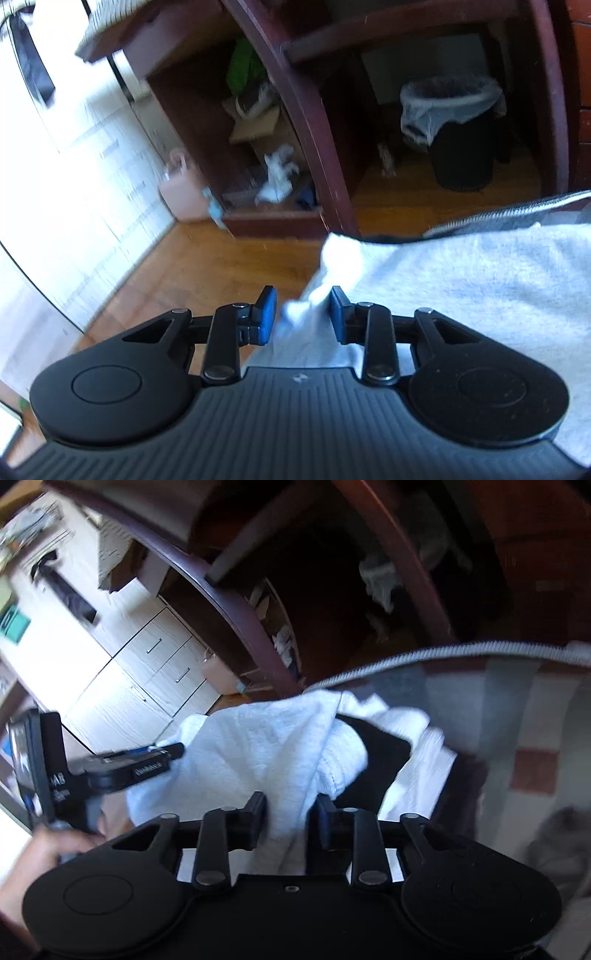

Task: Fold clothes
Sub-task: 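Open both grippers and release the shirt on the stack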

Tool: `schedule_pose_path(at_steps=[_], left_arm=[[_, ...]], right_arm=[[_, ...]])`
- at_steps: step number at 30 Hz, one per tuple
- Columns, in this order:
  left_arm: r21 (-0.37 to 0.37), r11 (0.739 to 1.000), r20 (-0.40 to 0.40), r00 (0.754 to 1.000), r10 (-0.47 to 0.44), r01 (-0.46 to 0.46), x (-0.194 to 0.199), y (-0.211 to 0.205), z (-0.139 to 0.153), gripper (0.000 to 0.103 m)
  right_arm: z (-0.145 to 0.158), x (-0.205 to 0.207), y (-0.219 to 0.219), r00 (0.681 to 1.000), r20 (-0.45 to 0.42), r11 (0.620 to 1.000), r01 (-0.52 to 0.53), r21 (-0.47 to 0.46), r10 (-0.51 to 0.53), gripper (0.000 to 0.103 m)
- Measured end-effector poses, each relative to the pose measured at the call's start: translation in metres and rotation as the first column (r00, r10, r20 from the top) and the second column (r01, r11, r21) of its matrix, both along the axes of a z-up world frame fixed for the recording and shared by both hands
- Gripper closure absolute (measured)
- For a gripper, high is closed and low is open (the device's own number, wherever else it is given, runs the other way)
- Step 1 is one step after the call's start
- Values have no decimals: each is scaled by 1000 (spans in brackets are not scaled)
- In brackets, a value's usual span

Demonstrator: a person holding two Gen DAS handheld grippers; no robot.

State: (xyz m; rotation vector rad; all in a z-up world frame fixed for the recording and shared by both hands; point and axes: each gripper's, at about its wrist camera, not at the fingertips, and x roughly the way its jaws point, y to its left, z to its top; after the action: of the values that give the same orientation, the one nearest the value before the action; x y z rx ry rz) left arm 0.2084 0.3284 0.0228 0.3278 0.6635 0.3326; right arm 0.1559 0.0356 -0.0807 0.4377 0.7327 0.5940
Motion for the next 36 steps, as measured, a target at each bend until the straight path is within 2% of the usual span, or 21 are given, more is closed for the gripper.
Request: schedule_pose_path(at_steps=[2,3,4,6,8,10,12,14,16,18,21,23,25,27,29,30,31,33,36], left_arm=[[6,1000,41,999,-6,5,-8,0,14,71],[-27,999,47,999,-26,27,-12,1,20,72],[-59,997,54,997,-46,49,-16,2,25,73],[-121,988,63,994,-88,95,-24,4,36,78],[-170,975,11,989,-147,146,-24,2,35,81],[-192,968,-69,982,-178,162,-19,0,24,82],[-159,981,-143,980,-138,115,-9,2,7,82],[-186,980,-154,983,-103,74,-1,12,-6,82],[-244,969,-130,989,-69,36,5,22,-12,83],[-289,957,-109,993,-44,11,8,30,-18,82],[-285,958,-103,994,-29,-2,15,30,-19,82],[-271,963,-102,994,-32,3,18,31,-20,82],[-268,963,-92,995,-39,13,22,34,-22,82],[-315,948,-48,997,-63,45,23,36,-20,83],[-377,921,-7,994,-112,102,23,35,-18,83],[-386,914,1,991,-137,127,23,31,-17,83],[-368,919,0,988,-153,142,25,25,-17,83],[-304,943,-32,988,-152,135,32,14,-20,83],[-297,954,-87,994,-60,31,46,16,-26,82]], right_arm=[[11,-14,-6,996,88,997,13,-76,-6,69],[17,-19,-9,989,145,993,37,-113,-20,69],[24,-26,-9,976,215,987,56,-149,-23,65],[40,-39,-8,938,347,972,95,-217,-14,65],[42,-41,10,905,409,955,9,-295,118,66],[45,-42,27,854,456,923,-69,-378,250,70],[47,-43,45,789,487,876,-131,-464,376,69],[28,-32,67,771,472,810,-95,-578,427,69],[14,-16,72,795,432,798,-107,-593,427,72],[14,-9,71,821,422,819,-94,-567,386,71],[15,1,68,855,404,846,-72,-528,325,71],[21,1,71,851,413,841,-60,-537,324,71],[22,3,75,861,414,835,-21,-550,295,69],[22,11,77,881,395,846,-13,-533,262,68],[24,11,84,871,406,849,-23,-527,276,67],[27,10,90,861,405,845,-50,-532,307,66],[30,9,97,852,403,840,-76,-538,335,65],[33,14,111,857,378,819,-85,-567,351,64],[31,28,120,895,335,819,-56,-571,294,63]])
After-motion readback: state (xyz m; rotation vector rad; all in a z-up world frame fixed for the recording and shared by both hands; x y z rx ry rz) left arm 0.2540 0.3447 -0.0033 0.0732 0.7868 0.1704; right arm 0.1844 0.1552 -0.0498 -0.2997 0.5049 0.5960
